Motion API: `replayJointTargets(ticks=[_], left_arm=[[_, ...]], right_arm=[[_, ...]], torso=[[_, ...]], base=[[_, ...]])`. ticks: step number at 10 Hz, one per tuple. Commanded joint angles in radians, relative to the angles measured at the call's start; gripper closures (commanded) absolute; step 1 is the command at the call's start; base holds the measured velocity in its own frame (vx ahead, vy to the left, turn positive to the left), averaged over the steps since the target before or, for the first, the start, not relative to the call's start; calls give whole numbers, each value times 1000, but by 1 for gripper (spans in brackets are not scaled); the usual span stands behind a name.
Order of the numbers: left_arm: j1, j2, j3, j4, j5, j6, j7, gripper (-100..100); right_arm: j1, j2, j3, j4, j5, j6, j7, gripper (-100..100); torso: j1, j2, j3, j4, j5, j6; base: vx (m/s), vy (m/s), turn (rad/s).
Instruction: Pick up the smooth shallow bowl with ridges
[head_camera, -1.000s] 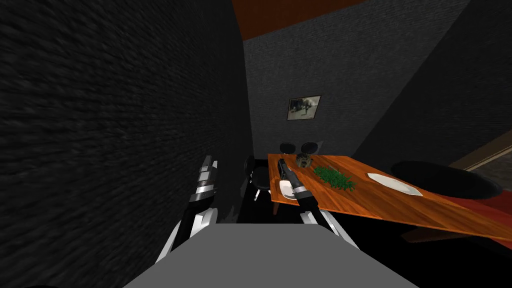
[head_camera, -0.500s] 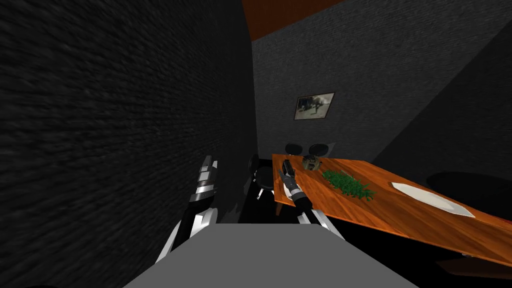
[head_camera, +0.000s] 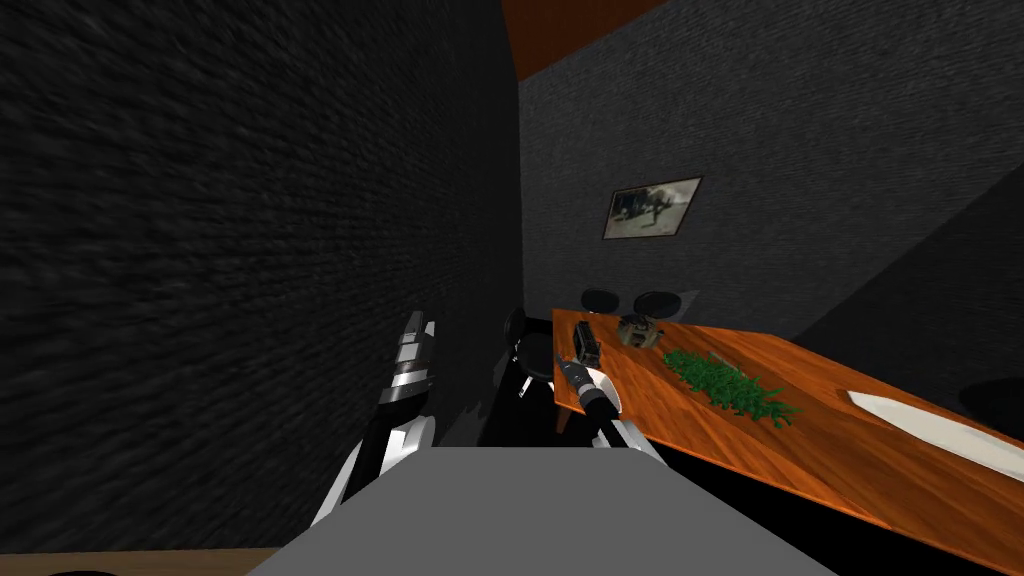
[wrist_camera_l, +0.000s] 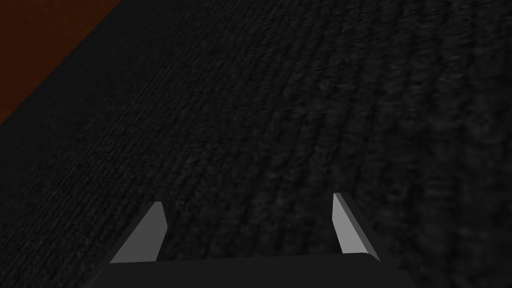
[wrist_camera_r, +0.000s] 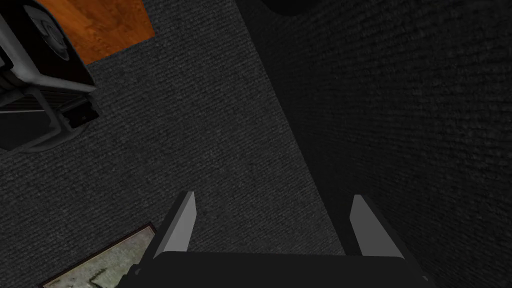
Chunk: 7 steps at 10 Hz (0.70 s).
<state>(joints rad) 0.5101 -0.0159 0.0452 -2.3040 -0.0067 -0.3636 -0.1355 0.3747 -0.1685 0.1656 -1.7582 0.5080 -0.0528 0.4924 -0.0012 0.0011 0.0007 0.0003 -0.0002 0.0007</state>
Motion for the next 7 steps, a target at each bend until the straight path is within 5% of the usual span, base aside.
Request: replayJointTargets(ticks=[1,7], left_arm=[[0,0,0,0,0,0,0,0],[0,0,0,0,0,0,0,0]], right_arm=[[-16,4,6,50,50,36,31,-100],[-55,13,27,215,198,146,100,-100]], torso=[[0,0,0,0,0,0],[-1,0,0,0,0,0]], base=[[-19,-8,187],[-21,-19,164]])
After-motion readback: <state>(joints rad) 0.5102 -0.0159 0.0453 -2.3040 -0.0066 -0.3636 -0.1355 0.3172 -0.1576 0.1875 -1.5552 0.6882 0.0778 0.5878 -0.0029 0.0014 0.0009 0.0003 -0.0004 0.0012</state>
